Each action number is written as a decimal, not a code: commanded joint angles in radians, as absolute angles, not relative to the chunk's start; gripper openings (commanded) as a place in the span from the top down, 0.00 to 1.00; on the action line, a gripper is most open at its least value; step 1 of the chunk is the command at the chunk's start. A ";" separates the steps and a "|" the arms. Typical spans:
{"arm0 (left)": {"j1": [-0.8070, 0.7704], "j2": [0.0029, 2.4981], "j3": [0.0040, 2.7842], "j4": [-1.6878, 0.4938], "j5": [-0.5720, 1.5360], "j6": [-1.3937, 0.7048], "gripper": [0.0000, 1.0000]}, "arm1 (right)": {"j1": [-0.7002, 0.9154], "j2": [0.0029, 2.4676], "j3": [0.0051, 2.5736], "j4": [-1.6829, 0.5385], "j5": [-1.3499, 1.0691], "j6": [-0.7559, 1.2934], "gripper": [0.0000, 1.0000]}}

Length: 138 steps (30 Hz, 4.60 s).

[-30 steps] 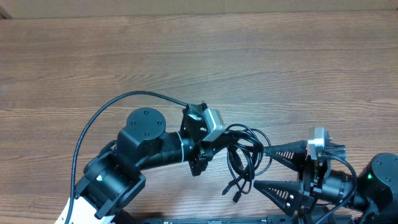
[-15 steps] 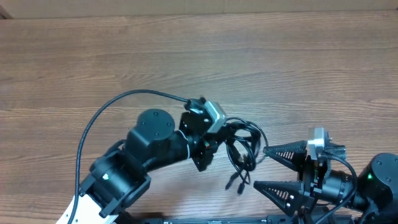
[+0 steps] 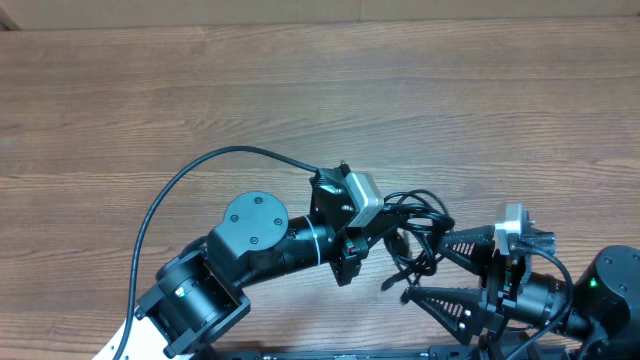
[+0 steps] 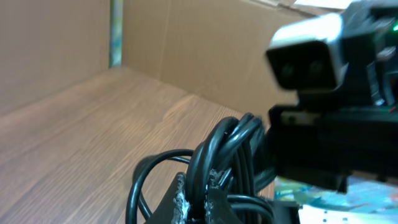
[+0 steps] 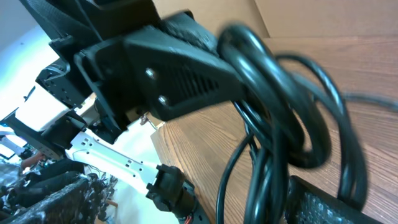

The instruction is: Untangle cables

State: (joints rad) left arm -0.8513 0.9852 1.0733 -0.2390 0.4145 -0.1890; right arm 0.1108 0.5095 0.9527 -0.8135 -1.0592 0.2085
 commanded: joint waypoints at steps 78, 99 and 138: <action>-0.857 1.111 1.097 0.327 0.611 -0.653 0.96 | 0.104 0.508 0.974 -0.984 -0.962 -0.014 0.27; -0.735 1.104 1.097 0.032 0.595 -0.504 0.96 | 0.104 0.508 0.975 -1.043 -0.730 0.026 0.30; -0.792 1.163 1.097 -0.319 0.592 -0.336 0.00 | 0.104 0.508 0.975 -0.971 -0.418 0.516 0.96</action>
